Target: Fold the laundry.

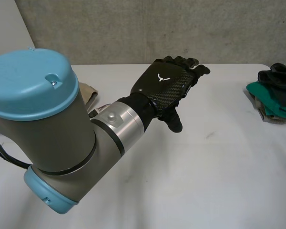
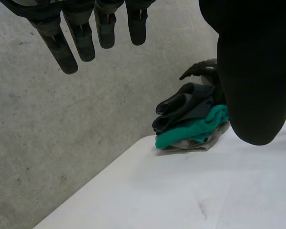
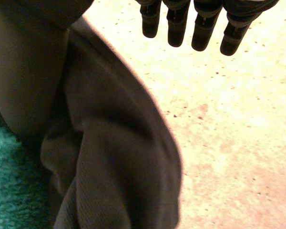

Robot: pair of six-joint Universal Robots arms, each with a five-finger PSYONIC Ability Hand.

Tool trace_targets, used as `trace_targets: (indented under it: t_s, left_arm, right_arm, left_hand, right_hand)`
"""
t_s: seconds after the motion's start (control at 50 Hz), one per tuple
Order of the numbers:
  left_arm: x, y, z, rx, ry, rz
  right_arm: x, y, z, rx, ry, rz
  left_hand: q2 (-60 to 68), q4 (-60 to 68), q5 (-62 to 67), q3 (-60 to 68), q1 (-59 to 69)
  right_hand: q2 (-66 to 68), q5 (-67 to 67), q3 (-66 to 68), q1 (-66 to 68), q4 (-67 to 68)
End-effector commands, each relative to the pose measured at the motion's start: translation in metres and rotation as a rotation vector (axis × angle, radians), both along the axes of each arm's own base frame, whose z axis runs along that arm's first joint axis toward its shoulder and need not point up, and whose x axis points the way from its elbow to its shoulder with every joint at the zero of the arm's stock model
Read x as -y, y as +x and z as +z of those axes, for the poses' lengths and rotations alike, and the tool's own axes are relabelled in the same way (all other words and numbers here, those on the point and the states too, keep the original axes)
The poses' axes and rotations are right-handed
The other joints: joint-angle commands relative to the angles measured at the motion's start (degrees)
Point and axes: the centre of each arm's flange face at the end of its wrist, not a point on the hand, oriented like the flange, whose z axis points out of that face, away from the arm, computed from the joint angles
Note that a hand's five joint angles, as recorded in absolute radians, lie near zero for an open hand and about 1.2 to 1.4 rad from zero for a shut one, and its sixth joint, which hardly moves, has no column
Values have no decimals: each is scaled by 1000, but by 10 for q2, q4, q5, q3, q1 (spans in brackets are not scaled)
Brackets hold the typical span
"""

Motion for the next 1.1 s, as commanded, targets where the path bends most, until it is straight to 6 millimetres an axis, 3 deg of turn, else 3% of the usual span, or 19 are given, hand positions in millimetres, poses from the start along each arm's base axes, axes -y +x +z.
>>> trace_targets:
  t_s: [0.02, 0.16, 0.24, 0.26, 0.34, 0.4, 0.42, 0.44, 0.46, 0.48, 0.54, 0.56, 0.66, 0.74, 0.76, 0.82, 0.9, 0.98, 1.1]
  left_arm:
    - [-7, 1, 8, -14, -13, -11]
    - [-12, 3, 18, -42, -23, -17]
    - [-14, 6, 30, -84, -19, -19]
    - [-15, 7, 32, -92, -18, -21]
    - [-16, 12, 51, -142, -40, -13]
    - [-15, 16, 67, -180, -86, 10]
    - [-13, 18, 70, -192, -96, 23]
    - [-10, 20, 75, -204, -106, 41]
    - [-2, 28, 84, -223, -128, 98]
    - [5, 33, 88, -231, -138, 140]
    - [44, 63, 96, -227, -183, 333]
    - [53, 71, 97, -216, -196, 380]
    - [108, 115, 85, -74, -275, 590]
    - [163, 149, 47, 95, -284, 726]
    - [188, 165, 22, 178, -264, 765]
    - [213, 181, -10, 280, -254, 767]
    - [256, 197, -75, 452, -292, 690]
    - [280, 205, -114, 529, -323, 670]
    - [300, 212, -140, 530, -302, 685]
  right_arm:
    - [-27, -29, 30, -14, 57, -123]
    - [-62, -85, 59, -122, 126, -353]
    - [-78, -121, 85, -207, 132, -550]
    - [-82, -132, 102, -245, 110, -647]
    - [-88, -136, 131, -310, 52, -816]
    - [-81, -105, 154, -316, -33, -787]
    - [-77, -71, 170, -308, -103, -714]
    - [-76, -54, 178, -301, -135, -676]
    - [-76, -38, 182, -293, -160, -638]
    - [-78, -7, 186, -276, -203, -557]
    - [-86, 36, 192, -274, -270, -434]
    - [-95, 66, 192, -286, -308, -344]
    - [-125, 152, 161, -293, -320, -69]
    - [-157, 215, 127, -282, -252, 124]
    - [-164, 224, 120, -284, -230, 151]
    - [-187, 247, 91, -314, -139, 227]
    - [-205, 258, 62, -367, -25, 268]
    - [-214, 255, 40, -409, 65, 256]
    - [-222, 251, 26, -412, 124, 252]
  left_hand:
    - [-5, -13, -25, -19, -6]
    - [-5, -13, -25, -19, -6]
    - [-4, -12, -24, -17, -5]
    - [-4, -12, -24, -17, -5]
    - [0, -8, -20, -14, -1]
    - [1, -7, -19, -12, 0]
    - [1, -7, -19, -12, 0]
    - [1, -7, -19, -12, 0]
    - [1, -7, -19, -12, 0]
    - [1, -7, -19, -12, 0]
    - [-4, -12, -24, -17, -5]
    - [-5, -13, -25, -19, -6]
    - [-7, -15, -27, -21, -8]
    - [-4, -12, -24, -17, -5]
    - [-4, -12, -24, -17, -5]
    - [-4, -12, -24, -17, -5]
    - [0, -8, -20, -14, -1]
    - [5, -3, -15, -9, 4]
    - [145, 137, 126, 132, 145]
  right_hand:
    - [-25, -29, -23, -35, -23]
    - [-25, -29, -23, -35, -23]
    - [-25, -29, -23, -35, -23]
    - [-25, -29, -23, -35, -23]
    - [-25, -29, -23, -35, -23]
    - [-25, -29, -23, -35, -23]
    - [-25, -29, -23, -35, -23]
    - [-25, -29, -23, -35, -23]
    - [-25, -29, -23, -35, -23]
    - [-25, -29, -23, -35, -23]
    - [-25, -29, -23, -35, -23]
    - [-25, -29, -23, -35, -23]
    - [-25, -29, -23, -35, -23]
    - [-25, -29, -23, -35, -23]
    - [-25, -29, -23, -35, -23]
    - [-25, -29, -23, -35, -23]
    - [-25, -29, -23, -35, -23]
    - [-25, -29, -23, -35, -23]
    - [-25, -29, -23, -35, -23]
